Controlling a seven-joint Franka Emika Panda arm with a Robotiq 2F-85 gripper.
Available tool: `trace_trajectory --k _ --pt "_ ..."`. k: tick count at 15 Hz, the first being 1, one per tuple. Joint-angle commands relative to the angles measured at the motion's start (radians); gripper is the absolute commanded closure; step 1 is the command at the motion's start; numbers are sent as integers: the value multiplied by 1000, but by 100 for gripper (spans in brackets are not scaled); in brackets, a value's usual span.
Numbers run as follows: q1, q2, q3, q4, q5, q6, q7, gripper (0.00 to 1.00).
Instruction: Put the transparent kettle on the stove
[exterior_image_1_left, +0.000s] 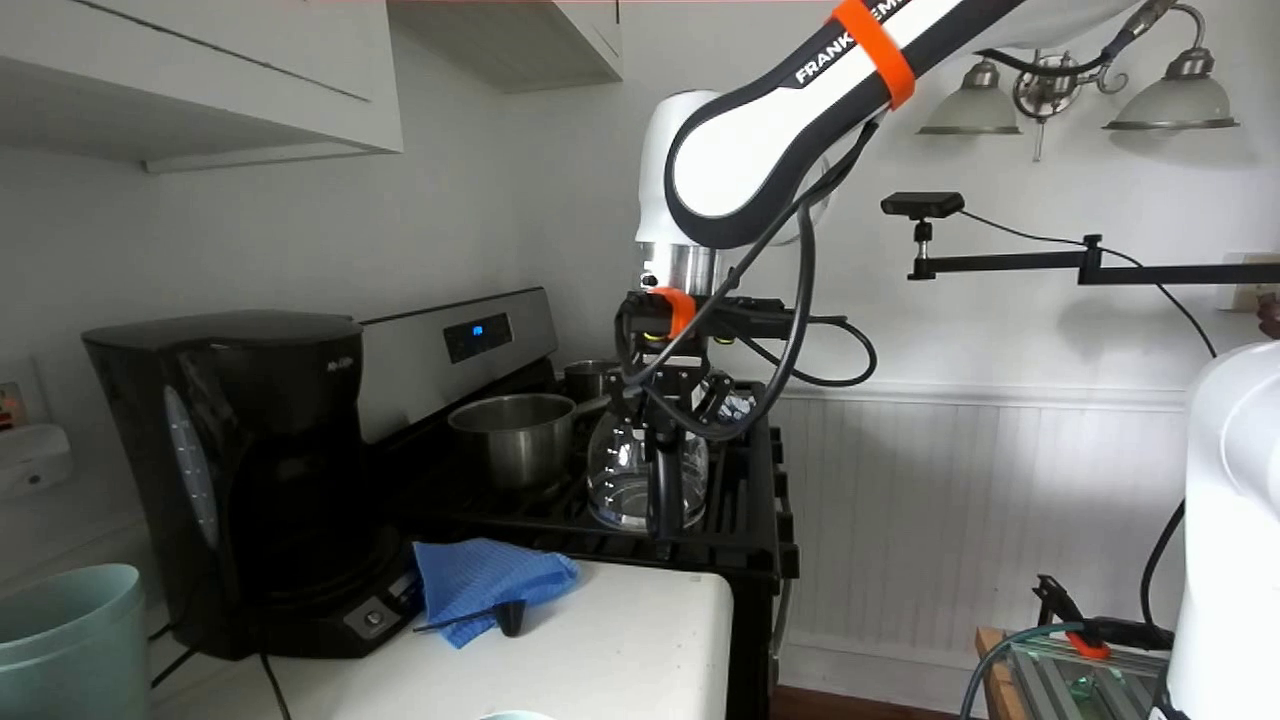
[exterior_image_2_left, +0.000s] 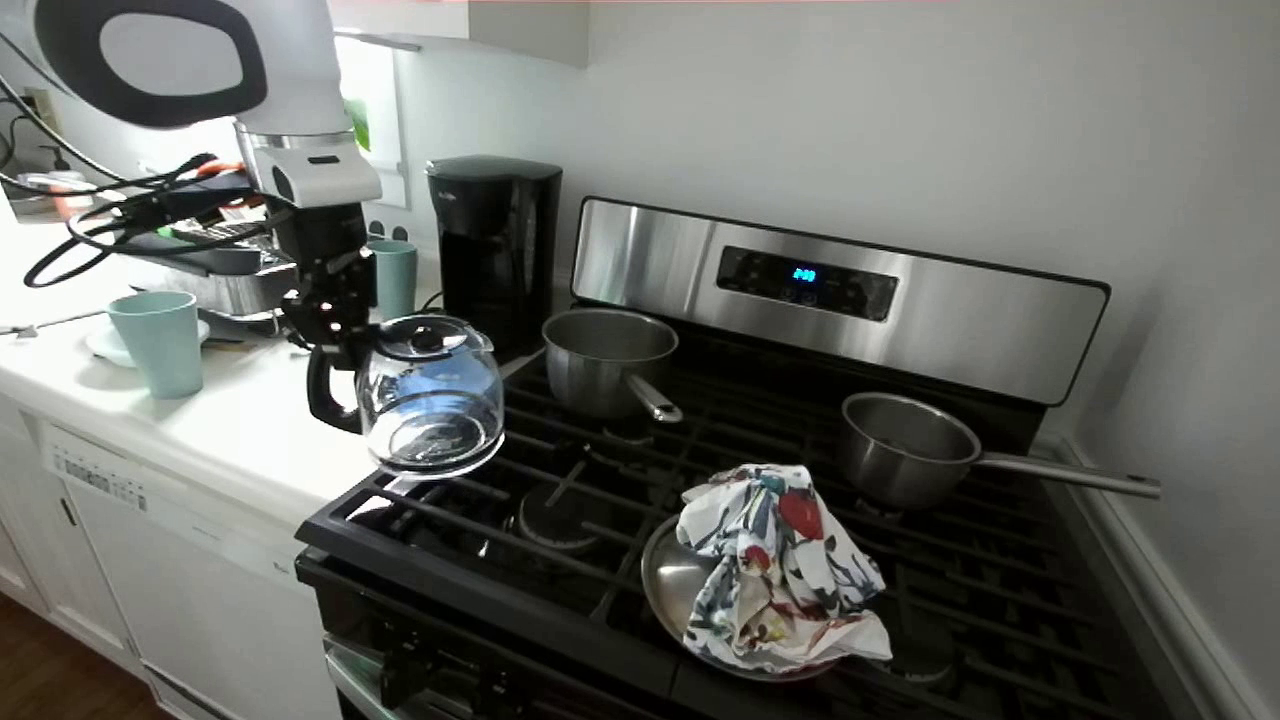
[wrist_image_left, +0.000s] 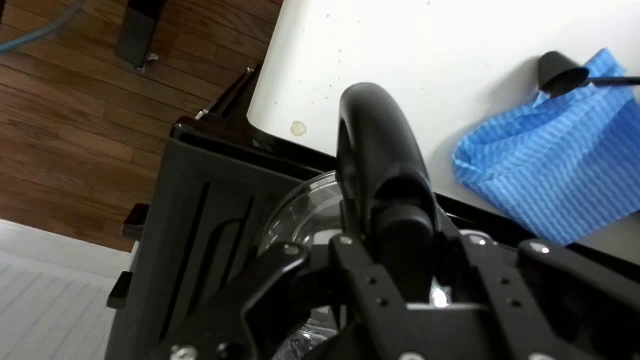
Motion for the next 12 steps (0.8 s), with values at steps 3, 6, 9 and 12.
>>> trace_trajectory --k 3,6,9,12 --pt "-27 -36 -31 -6 -30 11 -2 92" --pt "-21 0 -36 1 -13 -2 -4 67" --pt "-21 -1 -35 1 -13 -2 -4 92" --pt "-23 39 -31 21 -25 11 19 92"
